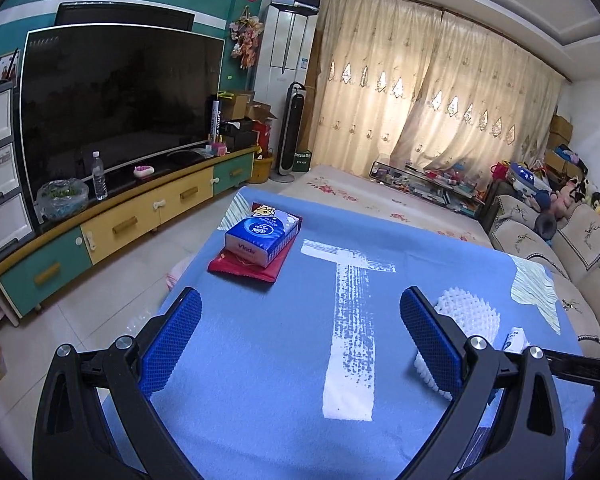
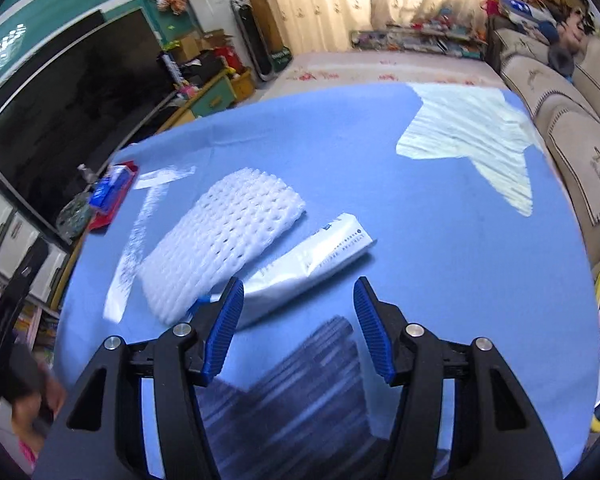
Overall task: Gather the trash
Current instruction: 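Grasp the white squeeze tube with the right gripper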
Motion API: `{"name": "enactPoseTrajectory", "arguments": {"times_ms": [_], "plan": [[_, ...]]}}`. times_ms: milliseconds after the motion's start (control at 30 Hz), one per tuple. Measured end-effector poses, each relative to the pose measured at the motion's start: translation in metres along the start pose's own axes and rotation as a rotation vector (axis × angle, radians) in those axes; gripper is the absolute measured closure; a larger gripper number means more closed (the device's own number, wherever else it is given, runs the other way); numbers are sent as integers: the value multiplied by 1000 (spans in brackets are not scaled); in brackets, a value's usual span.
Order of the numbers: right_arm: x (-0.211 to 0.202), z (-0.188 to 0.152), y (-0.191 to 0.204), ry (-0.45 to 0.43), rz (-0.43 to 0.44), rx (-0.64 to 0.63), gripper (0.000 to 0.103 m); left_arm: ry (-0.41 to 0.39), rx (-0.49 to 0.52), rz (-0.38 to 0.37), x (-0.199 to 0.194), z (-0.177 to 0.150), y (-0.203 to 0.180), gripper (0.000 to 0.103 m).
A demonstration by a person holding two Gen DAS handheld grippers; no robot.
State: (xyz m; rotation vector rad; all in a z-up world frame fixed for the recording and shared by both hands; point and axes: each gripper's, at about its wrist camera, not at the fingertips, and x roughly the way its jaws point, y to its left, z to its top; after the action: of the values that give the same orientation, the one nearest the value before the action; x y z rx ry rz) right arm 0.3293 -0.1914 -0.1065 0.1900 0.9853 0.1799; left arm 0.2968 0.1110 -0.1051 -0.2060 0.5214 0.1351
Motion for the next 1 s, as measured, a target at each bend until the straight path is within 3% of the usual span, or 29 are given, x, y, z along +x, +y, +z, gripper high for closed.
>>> {"name": "enactPoseTrajectory", "arguments": {"times_ms": [267,500,700,1000], "plan": [[28,8,9,49,-32,61,48,6,-7,-13,-4,-2,-2,5],[20,19,9,-1,-37,106,48,1,-33,-9,-8,-1,0,5],[34,25,18,36,-29,109,48,2,-28,-9,-9,-2,-1,5],[31,13,18,64,-115,31,61,19,-20,-1,-4,-4,-4,5]]}}
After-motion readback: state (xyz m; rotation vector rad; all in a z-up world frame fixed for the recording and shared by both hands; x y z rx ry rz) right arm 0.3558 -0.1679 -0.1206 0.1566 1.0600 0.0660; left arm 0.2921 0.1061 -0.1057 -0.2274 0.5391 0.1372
